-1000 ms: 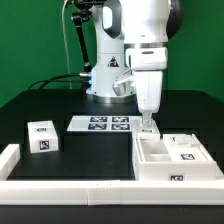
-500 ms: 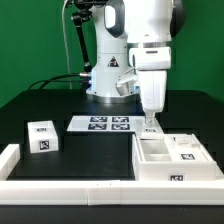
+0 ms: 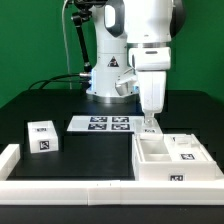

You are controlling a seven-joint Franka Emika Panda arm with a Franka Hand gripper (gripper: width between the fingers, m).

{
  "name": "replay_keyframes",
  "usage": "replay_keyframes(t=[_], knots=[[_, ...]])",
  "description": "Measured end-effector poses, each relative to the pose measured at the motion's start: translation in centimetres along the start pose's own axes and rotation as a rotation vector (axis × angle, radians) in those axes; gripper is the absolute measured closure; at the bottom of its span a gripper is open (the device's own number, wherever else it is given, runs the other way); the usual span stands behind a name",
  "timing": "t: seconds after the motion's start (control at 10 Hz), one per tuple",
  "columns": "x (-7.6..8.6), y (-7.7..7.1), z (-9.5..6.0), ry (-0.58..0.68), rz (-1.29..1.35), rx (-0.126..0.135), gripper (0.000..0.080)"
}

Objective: Assemble cabinet

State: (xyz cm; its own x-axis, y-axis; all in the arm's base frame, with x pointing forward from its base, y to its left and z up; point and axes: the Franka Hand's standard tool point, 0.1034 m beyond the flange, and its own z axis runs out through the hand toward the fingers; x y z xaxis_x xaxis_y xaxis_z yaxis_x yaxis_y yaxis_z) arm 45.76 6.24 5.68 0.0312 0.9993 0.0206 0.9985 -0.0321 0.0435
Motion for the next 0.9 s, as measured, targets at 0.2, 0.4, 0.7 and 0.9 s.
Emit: replay_keyframes(t=[0.2,0.4,0.7,0.9], knots=[[0.02,0.0,-0.05,-0.005,-0.001,0.009,0.0732],[0.28,-0.17,0.05,0.009,0.001,-0.012,0.0732],[0.21,-0.21,0.01,0.017,0.0,-0.028,0.0732],[-0.1,-0.11,0.0,0.014,-0.009,-0.026,0.0732]])
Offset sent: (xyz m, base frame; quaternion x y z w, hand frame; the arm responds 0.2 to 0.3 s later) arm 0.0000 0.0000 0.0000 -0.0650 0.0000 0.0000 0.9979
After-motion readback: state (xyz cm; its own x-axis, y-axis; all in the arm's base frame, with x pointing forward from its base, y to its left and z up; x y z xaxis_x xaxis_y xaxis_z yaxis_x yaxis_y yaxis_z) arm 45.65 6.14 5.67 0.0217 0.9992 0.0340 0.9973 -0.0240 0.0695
